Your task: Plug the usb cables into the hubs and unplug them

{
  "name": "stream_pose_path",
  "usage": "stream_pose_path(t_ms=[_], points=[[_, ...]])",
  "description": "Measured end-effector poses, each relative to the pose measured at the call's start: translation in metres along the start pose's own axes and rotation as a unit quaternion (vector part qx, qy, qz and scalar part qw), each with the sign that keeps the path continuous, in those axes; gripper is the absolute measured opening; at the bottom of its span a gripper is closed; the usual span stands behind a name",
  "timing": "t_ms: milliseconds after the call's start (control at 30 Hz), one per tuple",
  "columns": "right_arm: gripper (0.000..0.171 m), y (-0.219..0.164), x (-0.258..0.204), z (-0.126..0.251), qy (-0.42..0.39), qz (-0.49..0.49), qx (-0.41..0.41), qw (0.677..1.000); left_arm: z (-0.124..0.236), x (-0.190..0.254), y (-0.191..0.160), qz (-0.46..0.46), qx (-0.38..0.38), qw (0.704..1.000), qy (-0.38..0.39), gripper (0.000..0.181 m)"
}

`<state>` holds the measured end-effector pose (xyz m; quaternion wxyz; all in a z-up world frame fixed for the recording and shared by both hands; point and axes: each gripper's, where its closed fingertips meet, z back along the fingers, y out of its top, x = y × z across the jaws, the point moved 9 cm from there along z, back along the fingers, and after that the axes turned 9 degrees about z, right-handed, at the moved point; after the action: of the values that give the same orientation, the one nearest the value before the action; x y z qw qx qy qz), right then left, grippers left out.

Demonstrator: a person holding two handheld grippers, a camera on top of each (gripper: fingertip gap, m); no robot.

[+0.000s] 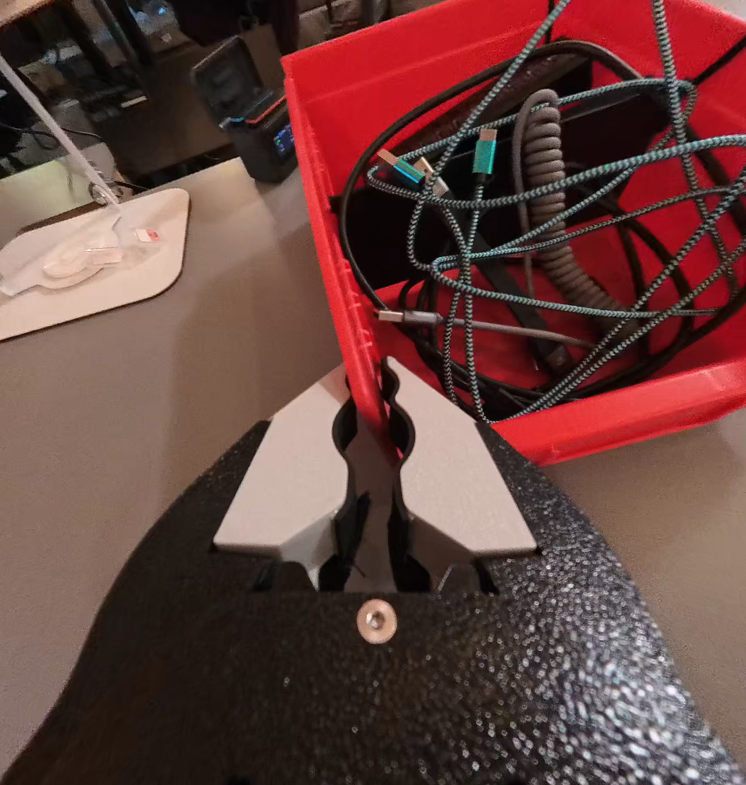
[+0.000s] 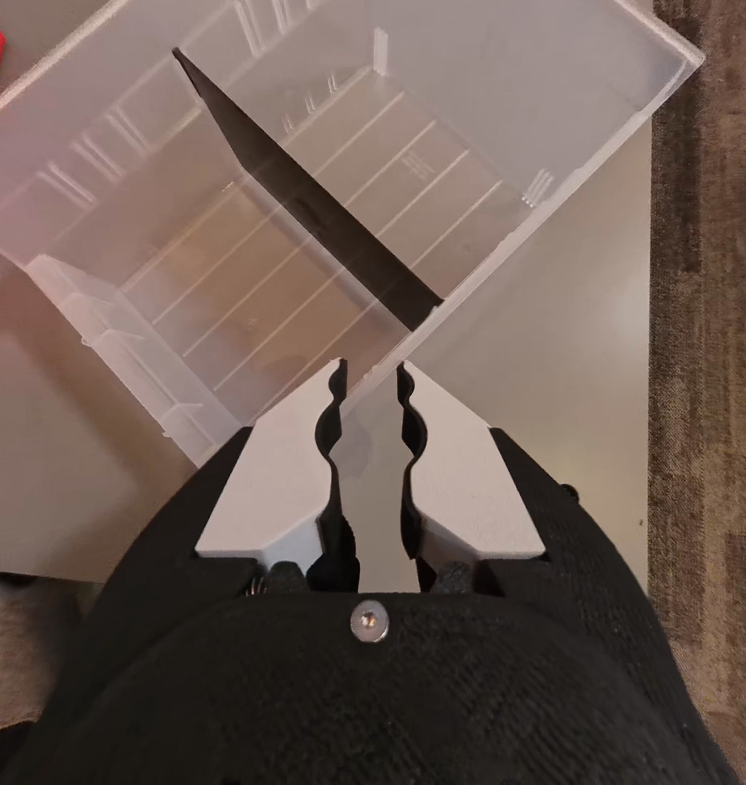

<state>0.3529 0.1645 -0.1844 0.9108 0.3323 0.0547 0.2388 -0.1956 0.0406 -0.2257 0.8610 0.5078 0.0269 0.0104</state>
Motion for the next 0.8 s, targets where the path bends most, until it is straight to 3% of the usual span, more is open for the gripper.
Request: stream_pose_path(t_ms=[200,367,800], points=[[0.020,-0.011,0.016,0.006,0.016,0.009,0.020,1.000,0.007,-0.020,-0.007,0.020,0.021,0.999,0.017,0.005],[0.019,-0.024,0.032,0.016,0.011,0.083,0.039,0.996,0.024,-0.050,-0.018,0.065,0.031,0.997,0.038,0.004],[0.019,-0.038,0.028,0.025,0.120,0.153,0.076,0.978,0.076,-0.123,-0.047,0.115,0.031,0.986,0.118,0.003]])
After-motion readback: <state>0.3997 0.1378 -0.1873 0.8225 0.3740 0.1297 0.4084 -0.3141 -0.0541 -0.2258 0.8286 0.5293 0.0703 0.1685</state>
